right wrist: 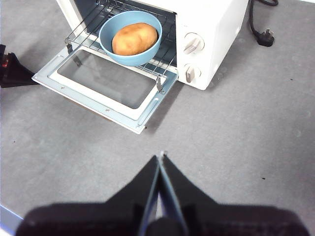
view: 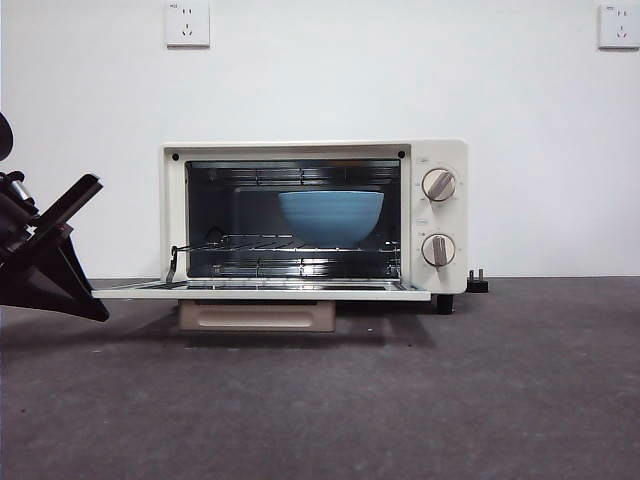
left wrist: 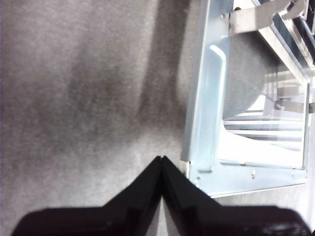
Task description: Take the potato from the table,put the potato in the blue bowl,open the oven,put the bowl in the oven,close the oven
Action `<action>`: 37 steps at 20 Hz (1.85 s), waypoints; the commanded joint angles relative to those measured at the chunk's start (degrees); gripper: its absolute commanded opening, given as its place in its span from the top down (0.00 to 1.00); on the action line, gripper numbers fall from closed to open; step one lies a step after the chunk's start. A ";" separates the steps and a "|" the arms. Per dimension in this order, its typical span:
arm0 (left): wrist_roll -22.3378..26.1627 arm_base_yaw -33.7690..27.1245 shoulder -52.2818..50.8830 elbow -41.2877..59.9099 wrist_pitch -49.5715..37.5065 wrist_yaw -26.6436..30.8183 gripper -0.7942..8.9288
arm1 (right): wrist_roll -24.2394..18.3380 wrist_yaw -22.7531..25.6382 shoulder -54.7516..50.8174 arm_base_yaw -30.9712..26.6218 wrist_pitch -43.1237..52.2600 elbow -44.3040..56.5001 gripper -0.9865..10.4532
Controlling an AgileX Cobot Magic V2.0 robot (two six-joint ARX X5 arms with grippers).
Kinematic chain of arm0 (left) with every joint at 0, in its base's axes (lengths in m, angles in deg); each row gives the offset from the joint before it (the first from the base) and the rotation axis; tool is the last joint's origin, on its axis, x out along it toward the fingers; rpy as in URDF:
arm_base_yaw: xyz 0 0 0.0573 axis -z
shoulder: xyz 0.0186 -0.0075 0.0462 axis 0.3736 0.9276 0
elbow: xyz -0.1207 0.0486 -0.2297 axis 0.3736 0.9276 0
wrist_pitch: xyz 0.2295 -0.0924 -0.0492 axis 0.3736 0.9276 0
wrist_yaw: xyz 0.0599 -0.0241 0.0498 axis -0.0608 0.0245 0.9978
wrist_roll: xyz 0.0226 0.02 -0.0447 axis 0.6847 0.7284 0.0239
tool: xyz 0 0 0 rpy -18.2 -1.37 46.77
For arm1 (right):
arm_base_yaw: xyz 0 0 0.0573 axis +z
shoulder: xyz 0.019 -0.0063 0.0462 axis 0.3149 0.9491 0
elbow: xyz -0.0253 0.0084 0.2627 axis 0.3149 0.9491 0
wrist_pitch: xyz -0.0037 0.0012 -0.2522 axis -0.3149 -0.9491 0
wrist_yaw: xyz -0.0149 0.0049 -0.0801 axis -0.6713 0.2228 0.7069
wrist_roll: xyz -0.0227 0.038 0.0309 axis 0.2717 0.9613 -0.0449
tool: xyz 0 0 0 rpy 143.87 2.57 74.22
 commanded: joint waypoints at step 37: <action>3.08 3.50 -5.35 -24.20 7.56 -2.21 0.93 | 1.42 -0.39 1.60 0.02 -1.73 0.90 0.92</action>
